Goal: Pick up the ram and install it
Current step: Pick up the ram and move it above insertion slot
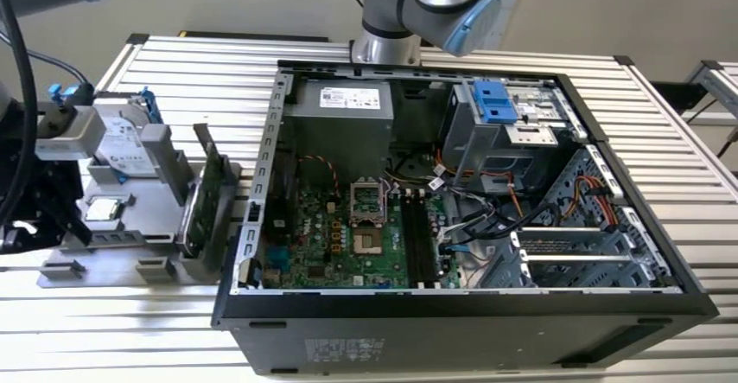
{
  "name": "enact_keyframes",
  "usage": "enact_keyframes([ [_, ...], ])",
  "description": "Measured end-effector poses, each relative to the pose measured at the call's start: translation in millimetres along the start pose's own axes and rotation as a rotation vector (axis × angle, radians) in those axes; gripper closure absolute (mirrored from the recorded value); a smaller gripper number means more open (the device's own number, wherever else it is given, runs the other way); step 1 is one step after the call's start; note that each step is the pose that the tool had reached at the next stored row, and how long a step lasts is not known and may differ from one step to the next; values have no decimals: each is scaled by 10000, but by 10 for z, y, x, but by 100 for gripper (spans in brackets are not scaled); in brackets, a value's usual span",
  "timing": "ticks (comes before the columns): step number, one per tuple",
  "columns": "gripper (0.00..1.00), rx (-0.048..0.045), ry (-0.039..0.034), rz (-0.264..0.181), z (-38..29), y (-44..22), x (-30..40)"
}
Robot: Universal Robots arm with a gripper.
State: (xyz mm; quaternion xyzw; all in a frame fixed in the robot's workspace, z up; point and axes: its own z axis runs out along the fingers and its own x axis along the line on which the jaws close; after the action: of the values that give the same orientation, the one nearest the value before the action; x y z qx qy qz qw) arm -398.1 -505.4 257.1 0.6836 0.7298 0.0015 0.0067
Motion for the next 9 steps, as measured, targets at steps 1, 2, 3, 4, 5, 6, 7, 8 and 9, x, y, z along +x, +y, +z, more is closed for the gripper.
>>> enact_keyframes([
  [1, 100, 0, 0, 0, -7, 0, 0],
  [2, 100, 0, 0, 0, -15, 0, 0],
  [3, 100, 0, 0, 0, -22, 0, 0],
  [4, 100, -1, 1, 0, -29, 0, 0],
  [5, 100, -1, 0, 0, -37, 0, -1],
  [6, 100, 0, 0, 0, -43, -1, -1],
  [7, 100, -1, 1, 0, -49, -1, -1],
  [8, 100, -1, 1, 1, -55, -2, 0],
  [9, 100, -1, 1, 1, -61, -2, 0],
])
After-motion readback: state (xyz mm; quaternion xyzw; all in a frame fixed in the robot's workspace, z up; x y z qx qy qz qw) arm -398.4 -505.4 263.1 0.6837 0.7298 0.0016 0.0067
